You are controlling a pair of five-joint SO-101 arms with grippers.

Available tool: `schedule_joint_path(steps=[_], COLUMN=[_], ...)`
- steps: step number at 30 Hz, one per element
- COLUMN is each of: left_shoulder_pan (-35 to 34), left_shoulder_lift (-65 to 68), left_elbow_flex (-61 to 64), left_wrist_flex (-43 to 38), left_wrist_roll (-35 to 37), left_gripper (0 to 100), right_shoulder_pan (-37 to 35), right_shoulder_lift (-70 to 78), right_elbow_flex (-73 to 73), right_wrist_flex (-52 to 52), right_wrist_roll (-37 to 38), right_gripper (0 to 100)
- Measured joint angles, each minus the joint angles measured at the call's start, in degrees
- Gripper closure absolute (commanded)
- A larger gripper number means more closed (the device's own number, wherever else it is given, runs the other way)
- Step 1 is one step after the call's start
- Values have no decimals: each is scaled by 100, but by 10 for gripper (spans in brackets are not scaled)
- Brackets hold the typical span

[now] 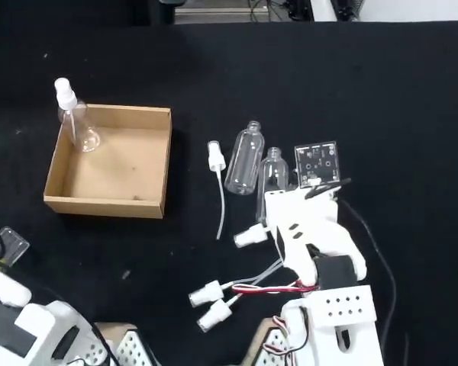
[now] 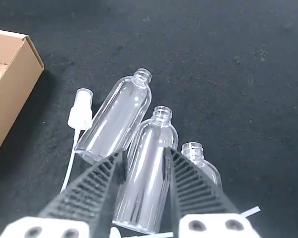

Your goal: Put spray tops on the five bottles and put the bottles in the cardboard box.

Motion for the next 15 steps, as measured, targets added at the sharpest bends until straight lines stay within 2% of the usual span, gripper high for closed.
schedule_joint_path(steps=[7,11,15], left_shoulder_pan=[-888,-1213,-1248], left_shoulder_lift=[0,26,35], left_elbow_flex=[-756,-879,-290], left_wrist_flex=[1908,2998,3209], left_wrist_roll=[1143,1433,1873], left_gripper=[604,604,604], right_shoulder_pan=[0,0,0], right_shoulder_lift=[0,0,0], right_elbow_flex=[0,0,0], right_wrist_flex=[0,0,0], right_wrist_roll=[0,0,0], right_gripper=[894,894,894])
